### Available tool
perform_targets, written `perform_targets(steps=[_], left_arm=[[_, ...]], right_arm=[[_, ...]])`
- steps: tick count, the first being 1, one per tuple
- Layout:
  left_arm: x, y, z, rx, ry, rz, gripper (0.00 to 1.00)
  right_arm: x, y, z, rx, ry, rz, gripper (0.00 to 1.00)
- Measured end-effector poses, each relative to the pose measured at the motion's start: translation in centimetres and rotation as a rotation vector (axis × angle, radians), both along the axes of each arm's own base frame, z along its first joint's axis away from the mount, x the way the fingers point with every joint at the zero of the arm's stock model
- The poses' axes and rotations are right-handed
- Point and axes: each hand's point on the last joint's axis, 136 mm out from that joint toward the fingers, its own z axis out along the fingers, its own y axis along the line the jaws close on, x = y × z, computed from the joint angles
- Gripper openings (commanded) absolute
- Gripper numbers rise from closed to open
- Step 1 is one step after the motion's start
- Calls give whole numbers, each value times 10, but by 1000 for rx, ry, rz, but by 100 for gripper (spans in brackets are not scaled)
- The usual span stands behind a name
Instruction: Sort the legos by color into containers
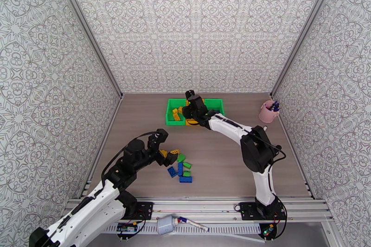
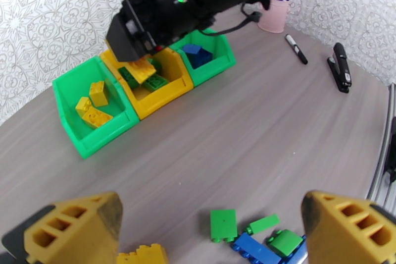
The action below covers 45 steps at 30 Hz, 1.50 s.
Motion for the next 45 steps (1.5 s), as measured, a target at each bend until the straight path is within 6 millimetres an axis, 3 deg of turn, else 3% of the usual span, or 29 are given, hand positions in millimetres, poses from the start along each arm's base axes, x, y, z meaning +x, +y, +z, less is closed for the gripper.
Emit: perform_targets(steps=[5, 10, 15, 19, 23, 29, 32, 35, 38, 45], left_arm=[[0, 3, -10, 7, 34, 23, 100], [2, 4, -16, 14, 59, 35, 100], [8, 11, -27, 19, 142, 109, 100], [16, 20, -28, 24, 215, 208, 100], [24, 29, -34, 25, 272, 291, 100], [31, 46, -61, 89, 378, 394, 100], [37, 53, -73, 119, 438, 437, 100], [41, 53, -86, 161, 493, 447, 100], [47, 50, -97, 205, 543, 449, 98], [69, 39, -115, 320, 660, 446, 95]], right_arm=[[32, 26, 0, 19, -54, 15, 31], [56, 45, -20, 21, -62, 15, 32], [62, 50, -44, -21, -32, 26, 55], [56, 49, -42, -26, -26, 45, 69], [35, 39, -27, -21, -20, 79, 77], [-18, 2, 29, 35, -101, 103, 83], [-47, -18, 46, 71, -139, 114, 87], [-76, -38, 44, 84, -142, 132, 90], [-105, -56, 26, 71, -108, 152, 92], [-152, -88, -2, 6, -63, 190, 94]])
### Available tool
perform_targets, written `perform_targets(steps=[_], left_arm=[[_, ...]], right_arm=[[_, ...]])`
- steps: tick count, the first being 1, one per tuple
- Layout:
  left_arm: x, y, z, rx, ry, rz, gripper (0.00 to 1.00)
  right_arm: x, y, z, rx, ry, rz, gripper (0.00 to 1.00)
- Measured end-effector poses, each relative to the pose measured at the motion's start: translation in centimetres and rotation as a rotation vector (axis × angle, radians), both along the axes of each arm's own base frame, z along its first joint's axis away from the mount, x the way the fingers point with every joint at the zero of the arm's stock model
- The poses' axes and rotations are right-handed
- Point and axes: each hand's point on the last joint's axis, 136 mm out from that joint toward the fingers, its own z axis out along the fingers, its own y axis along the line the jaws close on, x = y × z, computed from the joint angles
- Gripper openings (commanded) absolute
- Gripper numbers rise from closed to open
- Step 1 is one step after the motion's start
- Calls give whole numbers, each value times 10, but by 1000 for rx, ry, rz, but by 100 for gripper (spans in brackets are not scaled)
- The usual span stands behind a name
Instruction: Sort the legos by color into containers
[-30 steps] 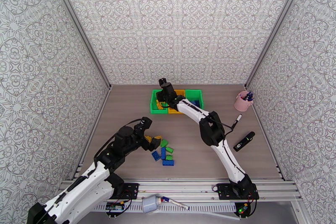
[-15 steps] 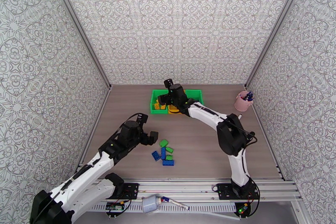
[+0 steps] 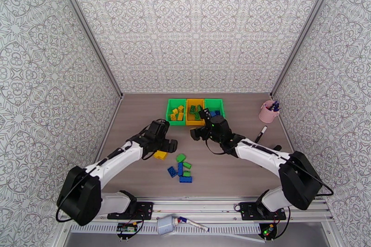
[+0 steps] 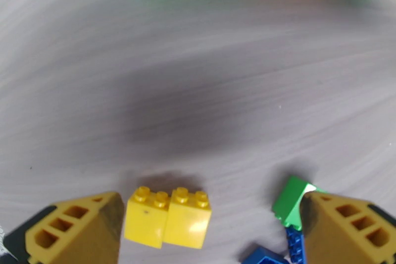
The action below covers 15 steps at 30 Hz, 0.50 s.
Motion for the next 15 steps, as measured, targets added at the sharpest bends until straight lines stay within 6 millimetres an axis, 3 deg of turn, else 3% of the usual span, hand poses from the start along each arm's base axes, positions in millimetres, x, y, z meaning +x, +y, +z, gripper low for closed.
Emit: perform_targets(steps=[6, 15], left_arm=[[-2, 1, -24, 78, 117, -36, 88], [-21, 8, -49, 150, 244, -69, 74]], right_arm=[[-25, -15, 3, -20, -4, 24, 94], [-39, -16, -9, -42, 25, 44, 94]])
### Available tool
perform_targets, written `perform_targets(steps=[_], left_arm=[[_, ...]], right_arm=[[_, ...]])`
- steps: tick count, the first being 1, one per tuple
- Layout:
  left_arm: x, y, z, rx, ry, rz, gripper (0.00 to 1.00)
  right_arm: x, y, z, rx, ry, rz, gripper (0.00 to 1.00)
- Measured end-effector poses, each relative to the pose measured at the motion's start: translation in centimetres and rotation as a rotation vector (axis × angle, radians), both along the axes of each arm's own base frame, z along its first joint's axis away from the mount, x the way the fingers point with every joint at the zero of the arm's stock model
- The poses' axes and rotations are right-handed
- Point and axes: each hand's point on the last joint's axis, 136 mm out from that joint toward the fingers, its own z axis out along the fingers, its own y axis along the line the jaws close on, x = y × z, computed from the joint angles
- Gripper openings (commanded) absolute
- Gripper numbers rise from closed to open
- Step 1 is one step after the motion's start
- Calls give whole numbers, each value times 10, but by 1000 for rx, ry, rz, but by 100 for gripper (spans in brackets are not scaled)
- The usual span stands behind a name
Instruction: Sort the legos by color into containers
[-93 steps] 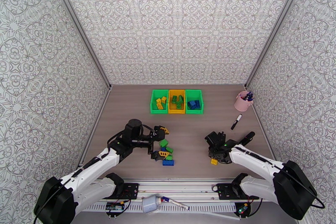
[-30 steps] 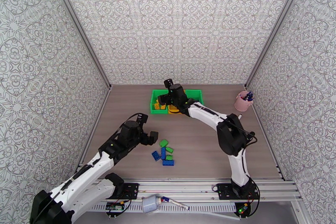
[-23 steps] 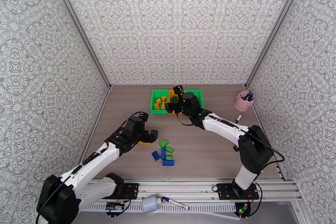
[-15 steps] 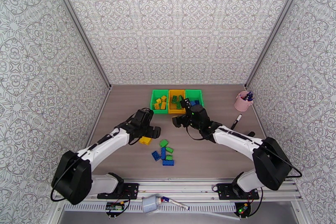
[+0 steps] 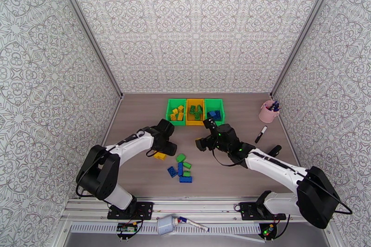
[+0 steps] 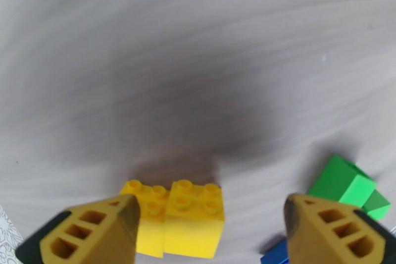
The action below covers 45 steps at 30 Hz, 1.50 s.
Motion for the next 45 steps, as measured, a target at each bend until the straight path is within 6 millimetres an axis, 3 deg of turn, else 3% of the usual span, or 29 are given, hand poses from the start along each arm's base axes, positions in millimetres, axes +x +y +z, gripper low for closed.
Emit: perform_targets(steps=[4, 15, 22, 26, 32, 36, 39, 42, 45], left_arm=[[-5, 1, -2, 24, 13, -3, 60], [-10, 4, -6, 51, 31, -7, 58], [-11, 8, -18, 84, 60, -1, 51], [-11, 9, -18, 88, 60, 12, 41], [-10, 9, -16, 90, 47, 28, 36], [1, 4, 3, 45, -37, 48, 36], [14, -6, 31, -25, -154, 70, 35], [34, -15, 58, -97, -281, 111, 32], [54, -20, 72, -140, -368, 149, 31]], right_arm=[[-3, 4, 0, 2, 2, 11, 94], [-6, 6, 0, 9, 8, 14, 94], [-6, 6, 0, 8, 9, 13, 94], [-5, 6, -1, 7, 7, 11, 94], [-7, 4, -5, 5, 10, 10, 94], [-11, 1, -5, 10, 8, 10, 94], [-13, -1, 4, 35, -14, 8, 94], [-13, 0, 13, 64, -39, 7, 94], [-11, 2, 19, 85, -59, 9, 94]])
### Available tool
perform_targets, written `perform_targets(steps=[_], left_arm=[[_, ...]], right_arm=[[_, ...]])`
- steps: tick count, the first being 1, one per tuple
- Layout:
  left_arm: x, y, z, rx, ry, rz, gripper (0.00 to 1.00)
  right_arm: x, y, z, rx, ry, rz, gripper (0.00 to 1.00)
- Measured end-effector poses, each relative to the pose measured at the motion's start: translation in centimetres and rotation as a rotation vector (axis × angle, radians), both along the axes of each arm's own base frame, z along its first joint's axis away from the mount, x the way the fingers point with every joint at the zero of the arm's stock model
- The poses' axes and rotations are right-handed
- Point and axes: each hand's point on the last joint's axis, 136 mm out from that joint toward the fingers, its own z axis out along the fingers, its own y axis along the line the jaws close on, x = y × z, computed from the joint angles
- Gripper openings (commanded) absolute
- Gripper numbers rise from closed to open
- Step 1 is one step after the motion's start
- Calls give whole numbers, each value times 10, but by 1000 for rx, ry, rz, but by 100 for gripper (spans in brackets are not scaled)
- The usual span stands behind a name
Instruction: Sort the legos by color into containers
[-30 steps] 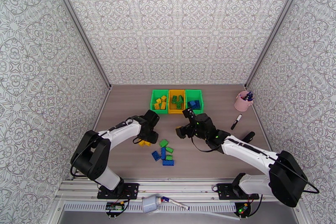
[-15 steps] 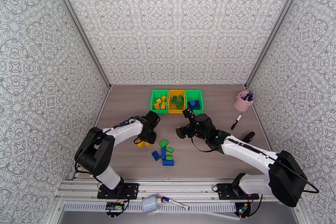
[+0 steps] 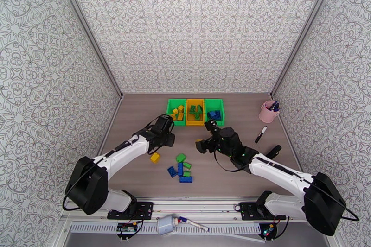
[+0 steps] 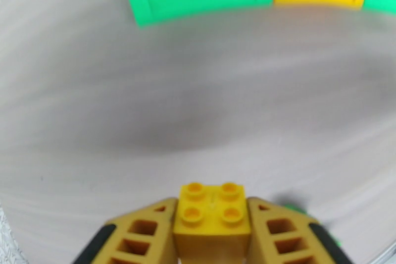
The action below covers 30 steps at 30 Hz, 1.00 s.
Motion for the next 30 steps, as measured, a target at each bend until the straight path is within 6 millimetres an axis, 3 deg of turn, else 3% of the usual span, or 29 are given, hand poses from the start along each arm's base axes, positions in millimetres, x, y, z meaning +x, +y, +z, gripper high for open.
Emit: perform_targets(steps=[8, 18, 21, 26, 30], left_arm=[[86, -8, 24, -91, -136, 88, 30], [169, -25, 16, -133, -169, 98, 32], [180, -27, 15, -139, -173, 90, 43], [181, -24, 16, -135, -175, 82, 71], [163, -17, 25, -131, -183, 77, 81]], right_arm=[[8, 8, 4, 27, -27, 6, 94], [19, 14, 4, 32, -47, -8, 95], [19, 14, 5, 25, -46, -8, 95], [19, 12, 3, -7, -26, -12, 94], [21, 11, -2, -65, 7, -17, 93]])
